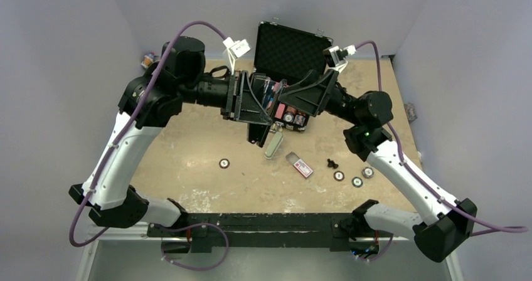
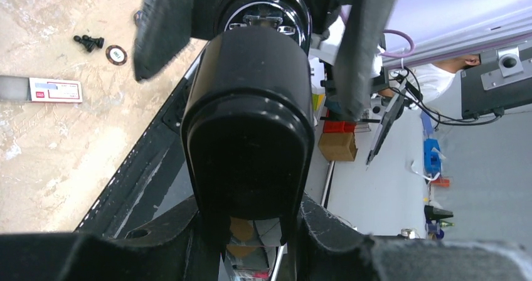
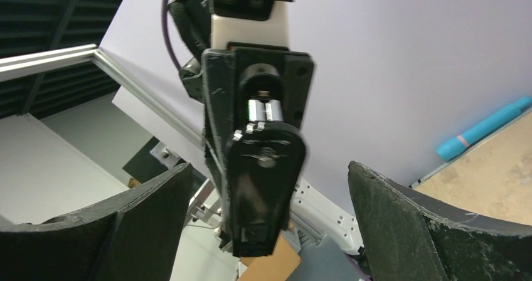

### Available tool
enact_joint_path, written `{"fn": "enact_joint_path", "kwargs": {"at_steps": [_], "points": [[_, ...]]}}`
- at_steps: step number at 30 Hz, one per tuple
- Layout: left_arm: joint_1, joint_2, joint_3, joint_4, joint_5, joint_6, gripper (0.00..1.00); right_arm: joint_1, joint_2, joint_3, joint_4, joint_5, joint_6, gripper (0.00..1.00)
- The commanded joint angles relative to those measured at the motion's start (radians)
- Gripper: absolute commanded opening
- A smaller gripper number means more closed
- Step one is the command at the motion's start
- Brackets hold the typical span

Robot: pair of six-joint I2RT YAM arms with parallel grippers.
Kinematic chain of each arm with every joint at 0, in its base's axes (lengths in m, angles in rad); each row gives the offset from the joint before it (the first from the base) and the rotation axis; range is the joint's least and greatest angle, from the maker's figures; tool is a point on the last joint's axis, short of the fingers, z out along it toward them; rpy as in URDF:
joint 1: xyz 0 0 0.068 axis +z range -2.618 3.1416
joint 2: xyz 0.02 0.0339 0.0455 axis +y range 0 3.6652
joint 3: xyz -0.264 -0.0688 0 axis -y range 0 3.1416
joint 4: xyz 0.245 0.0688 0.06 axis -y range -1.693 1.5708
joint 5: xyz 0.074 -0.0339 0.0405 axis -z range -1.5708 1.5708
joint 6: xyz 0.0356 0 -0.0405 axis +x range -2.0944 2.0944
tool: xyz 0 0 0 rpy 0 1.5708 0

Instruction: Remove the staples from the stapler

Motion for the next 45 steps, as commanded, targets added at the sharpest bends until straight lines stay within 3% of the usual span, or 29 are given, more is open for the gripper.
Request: {"fn": "enact_joint_path", "kwargs": {"at_steps": [1,7,15,18,24,26,27,30,33,37,40,45], "points": [[0.008,0.018,0.075,0.083,0.039,-0.036,0.0,0.021,0.0,0.079,0.042,0.027,-0.051,0.98],[0.007,0.05,0.092,0.087,0.044,-0.05,0.0,0.041,0.065,0.124,0.054,0.022,-0.055,0.95],[0.007,0.041,0.077,0.109,0.03,-0.052,0.0,0.05,0.09,0.132,0.047,0.061,-0.057,0.74],[0.007,0.032,0.057,0.116,0.026,-0.051,0.0,0.052,0.094,0.126,0.048,0.056,-0.057,0.58],[0.007,0.016,0.021,0.114,-0.017,-0.064,0.0,0.057,0.084,0.113,0.035,0.054,-0.06,0.0],[0.006,0.014,0.015,0.11,-0.024,-0.065,0.0,0.06,0.073,0.109,0.007,0.058,-0.07,0.0],[0.006,0.014,0.013,0.108,-0.026,-0.065,0.04,0.059,0.064,0.103,-0.008,0.064,-0.075,0.0],[0.006,0.005,-0.003,0.099,-0.035,-0.066,0.38,0.06,0.021,0.072,-0.042,0.087,-0.083,0.0],[0.006,-0.029,-0.05,0.104,-0.073,-0.075,0.65,0.061,-0.017,0.045,-0.071,0.105,-0.087,0.0],[0.008,-0.084,-0.116,0.106,-0.132,-0.085,0.92,0.059,-0.073,0.038,-0.186,0.14,-0.124,0.0],[0.007,-0.109,-0.154,0.1,-0.153,-0.09,0.97,0.06,-0.119,0.032,-0.264,0.164,-0.148,0.0],[0.007,-0.139,-0.177,0.055,-0.214,-0.069,0.98,0.059,-0.178,0.024,-0.395,0.2,-0.183,0.0]]}}
